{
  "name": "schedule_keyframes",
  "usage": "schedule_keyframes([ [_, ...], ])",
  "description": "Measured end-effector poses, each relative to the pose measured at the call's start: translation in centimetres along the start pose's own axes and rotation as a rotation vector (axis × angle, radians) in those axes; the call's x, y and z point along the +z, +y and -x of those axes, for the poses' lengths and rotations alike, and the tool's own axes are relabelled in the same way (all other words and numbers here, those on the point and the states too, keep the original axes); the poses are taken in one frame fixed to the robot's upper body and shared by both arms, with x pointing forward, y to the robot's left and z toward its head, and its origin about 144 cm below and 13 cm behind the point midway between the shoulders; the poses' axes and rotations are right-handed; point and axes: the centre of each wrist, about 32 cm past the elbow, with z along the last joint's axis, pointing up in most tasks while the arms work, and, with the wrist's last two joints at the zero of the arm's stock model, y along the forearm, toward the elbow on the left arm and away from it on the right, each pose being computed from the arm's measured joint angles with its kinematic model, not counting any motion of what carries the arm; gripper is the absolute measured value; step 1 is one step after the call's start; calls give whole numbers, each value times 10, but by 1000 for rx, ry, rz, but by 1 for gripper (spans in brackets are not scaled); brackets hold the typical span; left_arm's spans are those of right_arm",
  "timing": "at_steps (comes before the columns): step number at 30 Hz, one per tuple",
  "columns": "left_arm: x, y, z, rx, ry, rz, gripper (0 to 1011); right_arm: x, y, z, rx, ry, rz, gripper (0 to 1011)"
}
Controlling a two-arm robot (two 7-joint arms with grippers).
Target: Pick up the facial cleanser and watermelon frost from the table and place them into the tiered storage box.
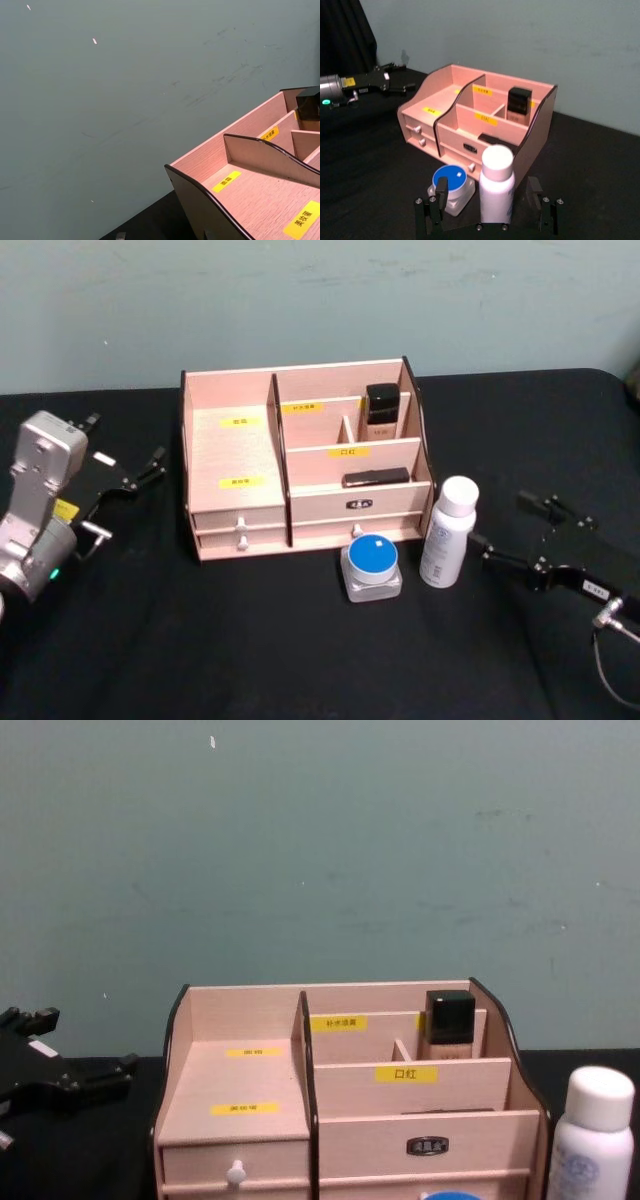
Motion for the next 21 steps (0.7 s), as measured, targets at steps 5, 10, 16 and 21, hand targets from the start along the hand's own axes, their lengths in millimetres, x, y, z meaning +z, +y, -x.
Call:
schedule_keyframes([
  [5, 0, 0, 0, 0, 0, 0, 1010, -10, 3, -1, 6, 27, 31, 1000],
  [10, 0, 0, 0, 0, 0, 0, 1010, -17, 9, -4, 3, 32, 55, 1000],
  [16, 0, 0, 0, 0, 0, 0, 1010, -21, 18, -7, 6, 26, 70, 1000],
  [21, 0, 0, 0, 0, 0, 0, 1009, -22, 28, -10, 13, 23, 71, 1000],
])
